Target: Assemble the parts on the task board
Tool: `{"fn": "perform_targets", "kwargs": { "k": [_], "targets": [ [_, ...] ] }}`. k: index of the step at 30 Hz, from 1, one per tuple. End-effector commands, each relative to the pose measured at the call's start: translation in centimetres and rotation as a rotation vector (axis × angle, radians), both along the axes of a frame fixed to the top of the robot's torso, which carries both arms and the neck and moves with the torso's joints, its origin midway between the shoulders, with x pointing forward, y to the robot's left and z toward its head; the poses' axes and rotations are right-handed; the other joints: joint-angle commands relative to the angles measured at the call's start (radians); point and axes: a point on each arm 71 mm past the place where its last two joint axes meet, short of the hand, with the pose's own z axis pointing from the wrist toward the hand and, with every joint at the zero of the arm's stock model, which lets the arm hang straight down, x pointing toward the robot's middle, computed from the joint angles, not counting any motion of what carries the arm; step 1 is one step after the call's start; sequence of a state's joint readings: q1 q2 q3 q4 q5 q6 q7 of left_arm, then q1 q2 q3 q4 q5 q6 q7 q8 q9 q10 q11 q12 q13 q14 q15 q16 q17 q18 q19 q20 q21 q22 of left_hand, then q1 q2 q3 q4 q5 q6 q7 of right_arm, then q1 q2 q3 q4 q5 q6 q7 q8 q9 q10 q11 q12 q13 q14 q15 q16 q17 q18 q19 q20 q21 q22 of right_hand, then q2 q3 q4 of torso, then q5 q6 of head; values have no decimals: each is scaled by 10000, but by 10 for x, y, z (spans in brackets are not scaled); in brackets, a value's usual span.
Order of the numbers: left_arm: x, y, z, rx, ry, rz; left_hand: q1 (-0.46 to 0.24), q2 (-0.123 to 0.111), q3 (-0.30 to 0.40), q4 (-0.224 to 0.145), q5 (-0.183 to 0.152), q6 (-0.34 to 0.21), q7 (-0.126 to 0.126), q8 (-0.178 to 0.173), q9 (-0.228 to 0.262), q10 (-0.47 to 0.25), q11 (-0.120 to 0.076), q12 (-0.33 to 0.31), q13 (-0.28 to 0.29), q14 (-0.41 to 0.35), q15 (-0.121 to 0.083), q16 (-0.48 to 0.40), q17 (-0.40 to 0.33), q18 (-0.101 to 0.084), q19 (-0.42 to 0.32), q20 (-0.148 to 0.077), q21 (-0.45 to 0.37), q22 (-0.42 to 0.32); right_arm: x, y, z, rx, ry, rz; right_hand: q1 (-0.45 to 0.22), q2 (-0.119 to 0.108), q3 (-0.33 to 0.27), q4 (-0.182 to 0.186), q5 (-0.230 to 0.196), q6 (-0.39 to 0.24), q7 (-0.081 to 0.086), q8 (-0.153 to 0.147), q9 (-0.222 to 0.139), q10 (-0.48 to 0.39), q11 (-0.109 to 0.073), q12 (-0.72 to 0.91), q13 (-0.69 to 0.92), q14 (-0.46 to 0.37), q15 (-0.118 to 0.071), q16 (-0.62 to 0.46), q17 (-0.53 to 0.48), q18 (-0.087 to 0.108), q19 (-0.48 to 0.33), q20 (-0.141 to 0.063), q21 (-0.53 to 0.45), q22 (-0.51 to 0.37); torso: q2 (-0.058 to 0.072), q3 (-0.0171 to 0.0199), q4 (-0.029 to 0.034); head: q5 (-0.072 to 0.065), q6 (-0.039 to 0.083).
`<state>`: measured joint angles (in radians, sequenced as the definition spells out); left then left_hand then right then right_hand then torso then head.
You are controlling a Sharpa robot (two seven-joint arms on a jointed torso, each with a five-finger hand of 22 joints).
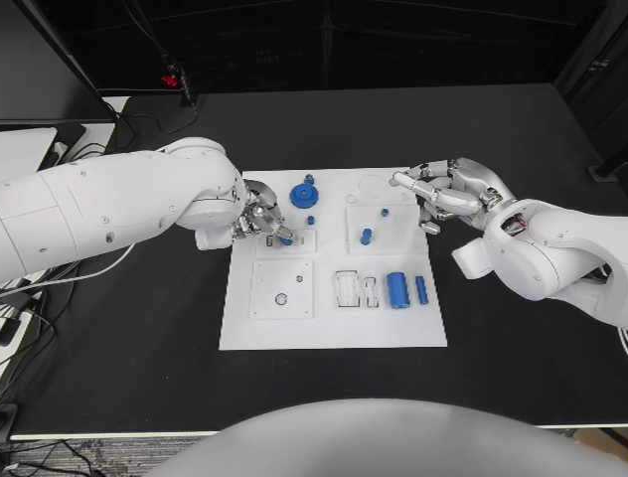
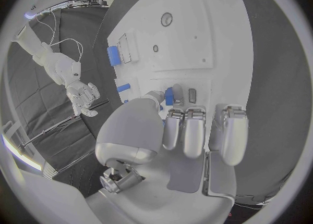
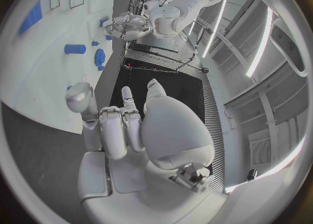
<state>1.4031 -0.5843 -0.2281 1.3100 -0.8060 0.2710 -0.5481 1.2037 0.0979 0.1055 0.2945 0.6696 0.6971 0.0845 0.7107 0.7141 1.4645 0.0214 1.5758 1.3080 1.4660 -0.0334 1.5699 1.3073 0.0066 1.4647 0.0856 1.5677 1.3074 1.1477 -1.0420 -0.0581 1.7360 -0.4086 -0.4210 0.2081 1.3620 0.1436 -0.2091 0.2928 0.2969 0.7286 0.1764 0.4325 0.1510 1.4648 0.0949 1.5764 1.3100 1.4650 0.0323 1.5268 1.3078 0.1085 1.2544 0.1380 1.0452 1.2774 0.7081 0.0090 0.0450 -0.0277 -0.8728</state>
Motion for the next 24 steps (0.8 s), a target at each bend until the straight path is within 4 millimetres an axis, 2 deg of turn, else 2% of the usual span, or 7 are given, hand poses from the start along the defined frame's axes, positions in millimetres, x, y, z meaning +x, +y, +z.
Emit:
{"fn": "perform_targets", "kwargs": {
  "k": [1,15,21,24],
  "targets": [
    [-5,1,-8,296,296,-158,-233,-15,-94,2,-59,-57,26,-59,-8,1063,59,-50,2628,1048,68,9,2634,-66,1061,51,31,2634,0,1,1,55,-15,88,-3,115,-49,-9,65,-68,-19,36,13,1060,25,-56,2608,550,-4,-46,1805,175,-54,15,-49,-8,2,0,-5,6,2],
    [-4,2,-8,342,311,-119,-446,-81,-192,1,-136,-46,24,-88,-27,1063,57,-50,2628,1048,71,9,2634,-66,1061,57,31,2634,0,1,1,47,3,84,-3,115,-49,-9,65,-68,-19,36,13,1060,25,-56,2608,550,-4,-46,1805,175,-54,15,-49,-8,0,3,-2,17,2],
    [-4,2,-8,316,320,-150,-997,-223,-454,8,-299,-9,39,-146,-70,1063,71,-50,2628,1048,86,9,2634,-66,1061,69,31,2634,0,1,0,43,16,87,-3,115,-49,-9,65,-68,-19,36,13,1060,25,-56,2608,550,-4,-46,1805,175,-54,15,-49,-8,-2,-2,-6,20,2],
    [-5,2,-8,294,325,-176,-1359,-269,-620,9,-562,23,48,-171,-91,1063,81,-50,2628,1048,95,9,2634,-66,1061,77,31,2634,0,1,0,43,18,89,-3,115,-49,-9,65,-68,-19,36,13,1060,25,-56,2608,550,-4,-46,1805,175,-54,15,-49,-8,-2,-1,-4,22,2]
  ]
}}
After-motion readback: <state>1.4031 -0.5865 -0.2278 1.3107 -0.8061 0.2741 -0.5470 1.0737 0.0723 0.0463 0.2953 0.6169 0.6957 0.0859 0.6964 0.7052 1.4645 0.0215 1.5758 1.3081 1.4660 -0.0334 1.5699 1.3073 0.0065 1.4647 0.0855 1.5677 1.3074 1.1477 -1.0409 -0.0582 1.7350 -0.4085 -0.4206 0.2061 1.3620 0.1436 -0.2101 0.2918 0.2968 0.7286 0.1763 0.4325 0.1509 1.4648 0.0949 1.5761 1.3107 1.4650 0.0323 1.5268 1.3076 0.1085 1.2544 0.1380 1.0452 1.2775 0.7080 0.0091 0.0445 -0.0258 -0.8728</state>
